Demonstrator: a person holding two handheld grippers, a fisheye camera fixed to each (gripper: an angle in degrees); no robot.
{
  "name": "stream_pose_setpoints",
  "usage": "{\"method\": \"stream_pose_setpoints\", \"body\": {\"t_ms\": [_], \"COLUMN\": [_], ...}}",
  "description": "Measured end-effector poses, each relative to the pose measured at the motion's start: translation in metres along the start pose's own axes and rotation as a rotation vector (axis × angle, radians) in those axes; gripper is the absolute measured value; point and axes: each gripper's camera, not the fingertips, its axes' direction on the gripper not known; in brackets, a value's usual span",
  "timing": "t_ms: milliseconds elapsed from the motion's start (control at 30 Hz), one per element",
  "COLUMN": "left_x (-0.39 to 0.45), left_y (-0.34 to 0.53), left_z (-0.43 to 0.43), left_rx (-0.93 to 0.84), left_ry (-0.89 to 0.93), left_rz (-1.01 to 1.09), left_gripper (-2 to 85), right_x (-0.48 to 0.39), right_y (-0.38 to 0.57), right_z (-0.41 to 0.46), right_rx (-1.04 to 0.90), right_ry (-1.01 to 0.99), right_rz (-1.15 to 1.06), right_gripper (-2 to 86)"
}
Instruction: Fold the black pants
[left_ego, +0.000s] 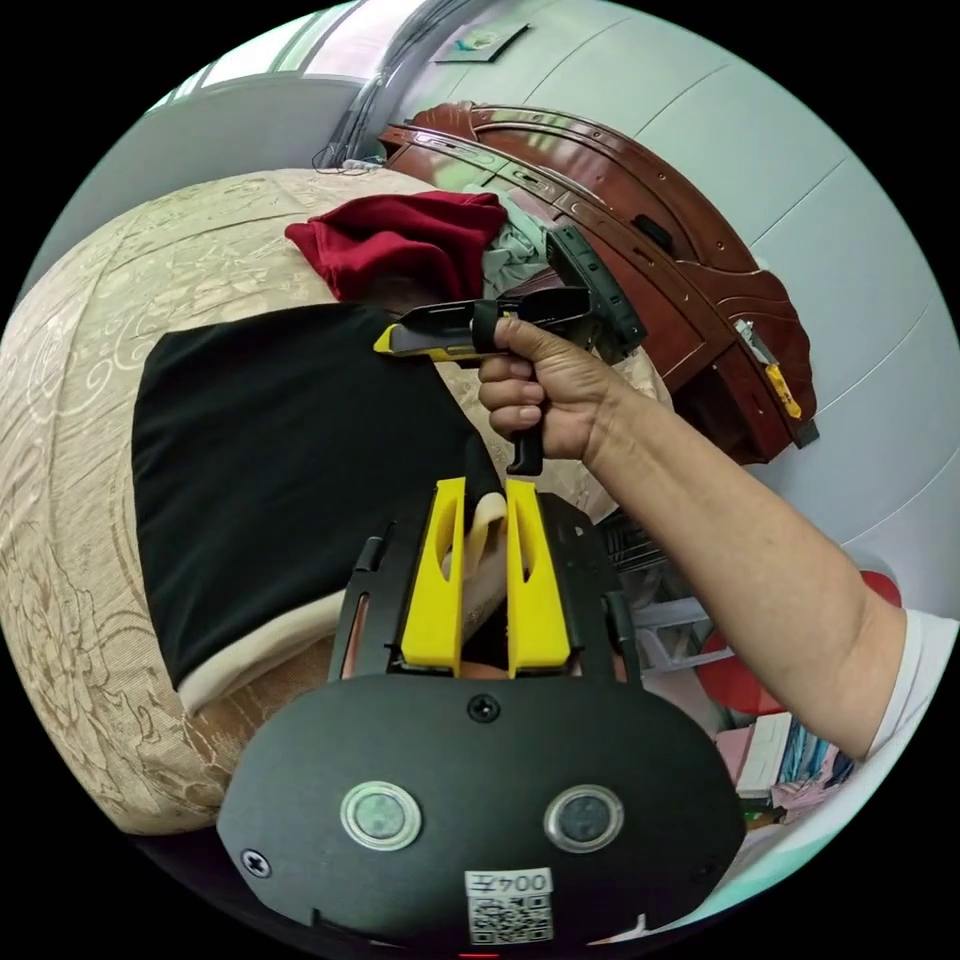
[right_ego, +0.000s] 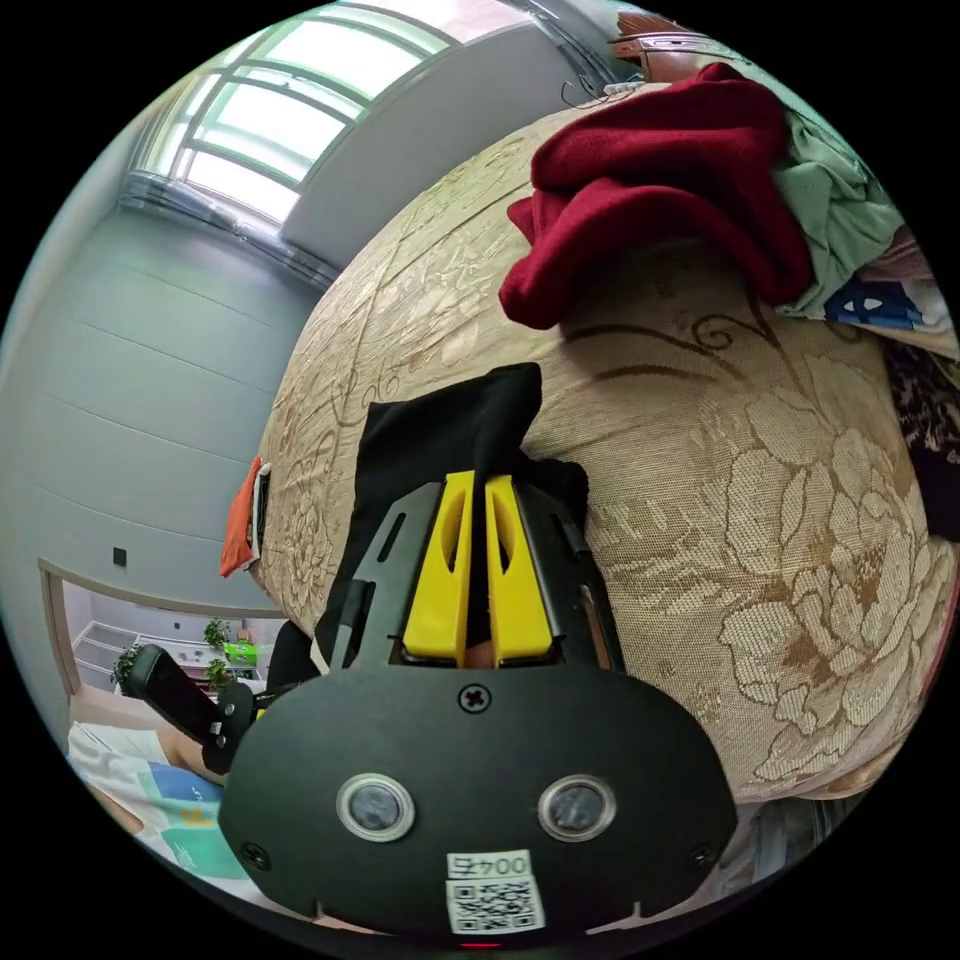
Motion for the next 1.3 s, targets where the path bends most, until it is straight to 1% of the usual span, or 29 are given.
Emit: {"method": "stream_pose_setpoints", "body": {"t_ms": [33,100,167,233,300,333,400,467,567,600,633,667,700,767,800,833,867,900,967,1000,1100,1300], "left_x": [-0.002,-0.009,-0.019,-0.034,-0.041,-0.044,-0.053,-0.072,-0.134,-0.165,-0.197,-0.210,-0.232,-0.252,-0.262,-0.271,-0.273,-0.276,-0.284,-0.294,-0.322,-0.343], "left_y": [-0.001,-0.003,-0.005,-0.007,-0.006,-0.005,-0.003,0.002,0.018,0.028,0.038,0.042,0.047,0.047,0.050,0.055,0.057,0.058,0.056,0.058,0.066,0.083], "left_z": [-0.001,0.000,0.001,-0.002,-0.012,-0.021,-0.039,-0.063,-0.098,-0.108,-0.113,-0.113,-0.106,-0.087,-0.081,-0.088,-0.094,-0.107,-0.122,-0.127,-0.124,-0.120], "left_rx": [0.014,0.018,0.004,-0.011,0.002,0.023,0.066,0.134,0.227,0.250,0.265,0.268,0.237,0.121,0.081,0.140,0.178,0.227,0.224,0.223,0.208,0.234], "left_ry": [0.006,0.027,0.065,0.220,0.292,0.329,0.363,0.352,0.233,0.191,0.186,0.197,0.232,0.233,0.227,0.259,0.266,0.236,0.172,0.178,0.282,0.349], "left_rz": [-0.001,-0.010,-0.033,-0.048,-0.054,-0.041,-0.037,-0.061,-0.163,-0.243,-0.342,-0.386,-0.445,-0.471,-0.509,-0.555,-0.567,-0.552,-0.533,-0.541,-0.628,-0.714], "left_gripper": [7.0,7.2,7.4,7.5,7.6,7.6,7.6,7.4,6.7,6.2,5.7,5.7,5.6,6.2,6.2,6.5,6.9,7.7,9.5,11.0,13.4,14.7], "right_x": [0.001,0.011,0.025,0.040,0.060,0.065,0.075,0.071,0.050,0.041,0.036,0.030,0.029,0.038,0.044,0.046,0.051,0.057,0.070,0.082,0.113,0.139], "right_y": [0.002,0.013,0.024,0.037,0.060,0.067,0.102,0.132,0.182,0.200,0.208,0.221,0.231,0.244,0.255,0.259,0.269,0.280,0.295,0.302,0.320,0.354], "right_z": [-0.002,0.003,0.008,0.000,-0.025,-0.032,-0.068,-0.091,-0.101,-0.095,-0.090,-0.075,-0.055,-0.023,-0.025,-0.032,-0.049,-0.065,-0.082,-0.086,-0.083,-0.073], "right_rx": [-0.003,-0.048,-0.072,-0.045,0.023,0.042,0.143,0.210,0.246,0.243,0.234,0.201,0.140,0.032,0.057,0.085,0.141,0.203,0.265,0.275,0.268,0.292], "right_ry": [0.020,0.124,0.166,0.148,0.173,0.185,0.178,0.128,0.102,0.109,0.110,0.122,0.181,0.289,0.266,0.237,0.182,0.157,0.153,0.144,0.094,0.017], "right_rz": [-0.010,-0.027,-0.007,0.029,0.091,0.103,0.106,0.068,-0.017,-0.048,-0.066,-0.096,-0.099,-0.103,-0.084,-0.068,-0.042,-0.017,0.021,0.057,0.160,0.244], "right_gripper": [2.6,3.0,4.3,6.1,8.1,8.2,7.7,5.6,1.7,0.6,0.4,0.1,-0.1,0.2,0.7,1.0,3.5,5.5,7.5,8.8,11.7,12.5]}}
